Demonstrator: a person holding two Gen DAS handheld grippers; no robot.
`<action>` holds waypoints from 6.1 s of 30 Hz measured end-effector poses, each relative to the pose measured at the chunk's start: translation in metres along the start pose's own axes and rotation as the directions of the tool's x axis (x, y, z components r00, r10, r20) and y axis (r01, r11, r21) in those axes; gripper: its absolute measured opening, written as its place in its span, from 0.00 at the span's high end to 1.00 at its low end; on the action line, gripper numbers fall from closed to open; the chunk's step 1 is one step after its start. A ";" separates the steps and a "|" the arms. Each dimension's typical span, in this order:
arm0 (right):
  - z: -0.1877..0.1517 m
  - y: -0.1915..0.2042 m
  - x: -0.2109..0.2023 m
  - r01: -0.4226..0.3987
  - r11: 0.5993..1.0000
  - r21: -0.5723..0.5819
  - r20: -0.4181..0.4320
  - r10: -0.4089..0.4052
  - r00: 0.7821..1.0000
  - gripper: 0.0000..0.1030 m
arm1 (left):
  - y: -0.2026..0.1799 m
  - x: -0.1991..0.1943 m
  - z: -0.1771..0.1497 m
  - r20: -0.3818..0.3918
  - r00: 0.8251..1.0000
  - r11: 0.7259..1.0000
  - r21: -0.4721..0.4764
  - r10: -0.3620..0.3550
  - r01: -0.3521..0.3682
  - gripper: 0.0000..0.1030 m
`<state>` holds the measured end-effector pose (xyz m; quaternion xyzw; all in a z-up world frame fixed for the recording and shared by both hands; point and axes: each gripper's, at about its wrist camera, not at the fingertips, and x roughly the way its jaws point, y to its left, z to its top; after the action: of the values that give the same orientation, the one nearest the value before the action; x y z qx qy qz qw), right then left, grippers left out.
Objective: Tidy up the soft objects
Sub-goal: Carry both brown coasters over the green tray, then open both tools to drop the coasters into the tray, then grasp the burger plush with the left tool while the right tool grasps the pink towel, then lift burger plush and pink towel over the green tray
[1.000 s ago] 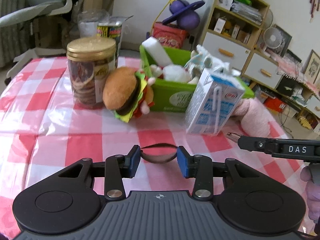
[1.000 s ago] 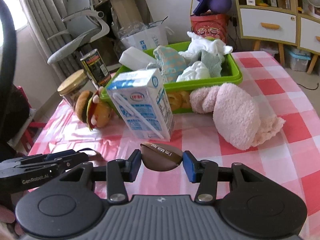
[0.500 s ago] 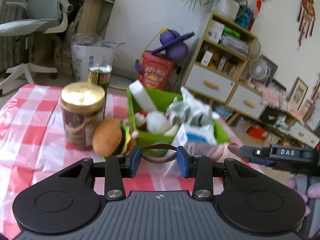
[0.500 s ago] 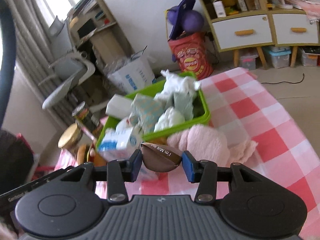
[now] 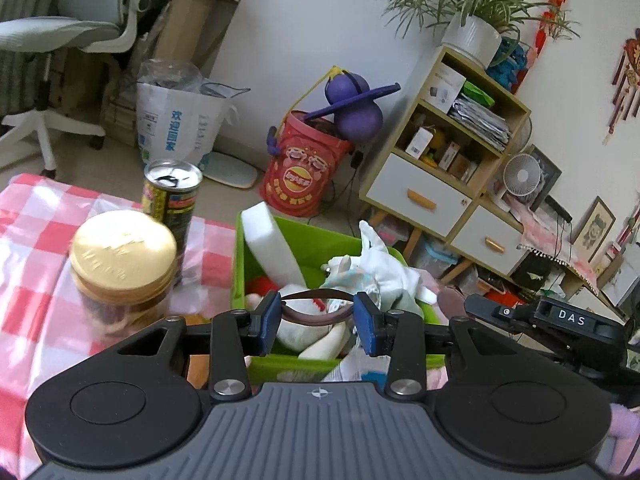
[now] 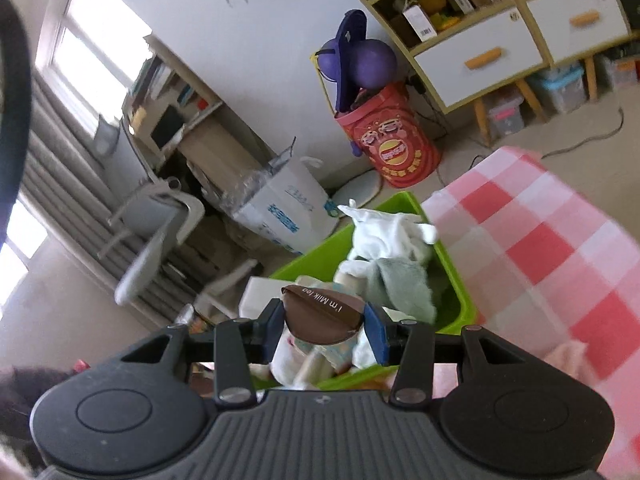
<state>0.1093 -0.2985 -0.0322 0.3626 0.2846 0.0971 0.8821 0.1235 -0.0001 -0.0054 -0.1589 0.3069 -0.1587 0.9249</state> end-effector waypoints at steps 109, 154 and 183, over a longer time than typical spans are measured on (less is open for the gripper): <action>-0.068 -0.034 0.004 0.425 0.795 -0.433 0.064 -0.443 0.894 0.32 | 0.014 0.040 -0.091 0.106 0.913 0.857 0.316 0.394 -0.406 0.24; -0.024 -0.047 -0.065 0.147 0.968 0.205 -0.191 -0.108 0.976 0.85 | 0.014 -0.060 -0.050 -0.068 0.982 0.981 0.095 0.174 -0.167 0.46; 0.026 -0.009 0.021 0.045 0.995 0.093 0.048 -0.050 0.998 0.84 | -0.043 0.087 0.046 -0.081 0.995 0.971 0.238 0.050 -0.029 0.45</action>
<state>0.1415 -0.3125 -0.0325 0.3982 0.2751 0.0538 0.8734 0.2100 -0.0639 0.0010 -0.0342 0.3286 -0.1823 0.9261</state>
